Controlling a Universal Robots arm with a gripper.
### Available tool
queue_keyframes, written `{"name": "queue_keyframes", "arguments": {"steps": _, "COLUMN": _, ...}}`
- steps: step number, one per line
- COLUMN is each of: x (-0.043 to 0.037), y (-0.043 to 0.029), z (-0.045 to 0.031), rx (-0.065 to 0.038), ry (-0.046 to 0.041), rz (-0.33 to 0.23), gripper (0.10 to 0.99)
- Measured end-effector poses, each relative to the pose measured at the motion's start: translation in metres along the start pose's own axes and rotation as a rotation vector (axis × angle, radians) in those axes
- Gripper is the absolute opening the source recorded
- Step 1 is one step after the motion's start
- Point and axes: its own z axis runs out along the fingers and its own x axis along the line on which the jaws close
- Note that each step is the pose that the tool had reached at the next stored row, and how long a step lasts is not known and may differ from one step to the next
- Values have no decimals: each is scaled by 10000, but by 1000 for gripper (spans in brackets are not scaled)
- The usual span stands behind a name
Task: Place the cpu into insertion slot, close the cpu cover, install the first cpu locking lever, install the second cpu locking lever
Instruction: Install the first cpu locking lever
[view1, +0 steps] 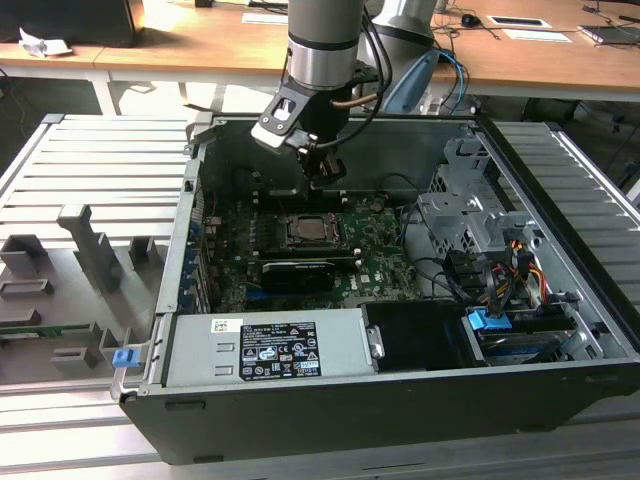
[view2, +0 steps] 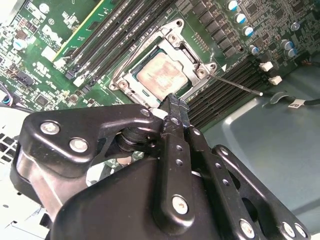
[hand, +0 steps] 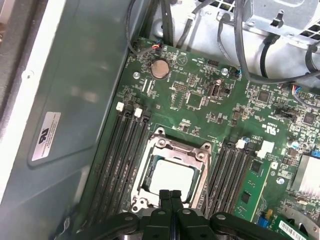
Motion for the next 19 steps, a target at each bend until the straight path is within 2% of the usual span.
{"name": "queue_keyframes", "arguments": {"steps": 11, "x": 27, "y": 4, "z": 1, "rx": 12, "ry": -27, "rz": -224, "gripper": 106}}
{"name": "queue_keyframes", "arguments": {"steps": 19, "x": 50, "y": 11, "z": 1, "rx": 38, "ry": -92, "rz": -435, "gripper": 106}}
